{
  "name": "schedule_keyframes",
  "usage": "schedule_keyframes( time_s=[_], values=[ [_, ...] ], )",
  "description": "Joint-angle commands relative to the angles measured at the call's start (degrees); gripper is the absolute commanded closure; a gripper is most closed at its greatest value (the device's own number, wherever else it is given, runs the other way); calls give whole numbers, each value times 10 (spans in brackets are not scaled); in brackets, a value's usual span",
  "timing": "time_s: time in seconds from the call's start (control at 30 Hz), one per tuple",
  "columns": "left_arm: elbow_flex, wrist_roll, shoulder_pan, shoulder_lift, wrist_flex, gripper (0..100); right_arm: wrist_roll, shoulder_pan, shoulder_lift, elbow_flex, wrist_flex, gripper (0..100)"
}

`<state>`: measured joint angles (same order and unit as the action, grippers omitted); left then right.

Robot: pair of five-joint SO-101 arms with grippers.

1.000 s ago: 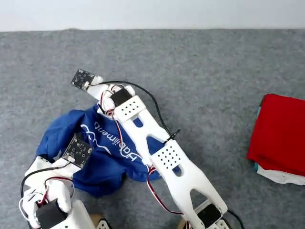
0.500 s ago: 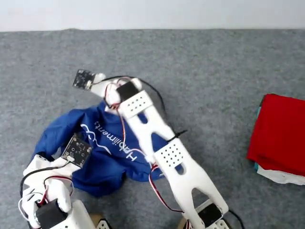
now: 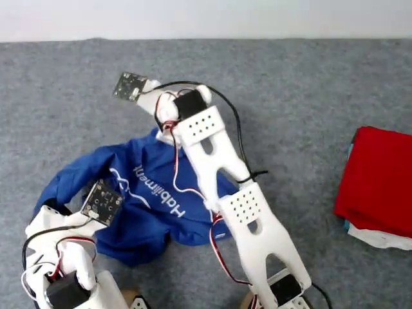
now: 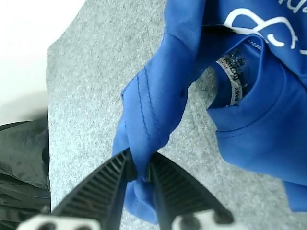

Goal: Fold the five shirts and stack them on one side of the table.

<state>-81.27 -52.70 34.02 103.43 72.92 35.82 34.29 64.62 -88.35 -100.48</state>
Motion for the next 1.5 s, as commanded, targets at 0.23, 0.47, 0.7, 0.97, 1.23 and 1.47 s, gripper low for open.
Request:
schedule_keyframes(
  time_s=[0.23, 0.47, 0.7, 0.97, 1.23, 1.47],
  values=[
    [18, -4, 0, 4, -14, 994, -40, 54, -128, 280, -16, 951],
    [9, -4, 0, 4, -14, 994, -129, 44, -112, 218, -9, 757],
    [8, -4, -1, 4, -14, 994, -135, 54, -87, 186, -7, 756],
    [8, -4, -1, 4, -13, 994, -136, 55, -22, 185, 30, 757],
    [8, -4, -1, 4, -13, 994, -131, 56, -4, 184, 95, 871],
    [8, -4, -1, 4, -13, 994, -98, 49, -27, 84, 22, 981]
  ],
)
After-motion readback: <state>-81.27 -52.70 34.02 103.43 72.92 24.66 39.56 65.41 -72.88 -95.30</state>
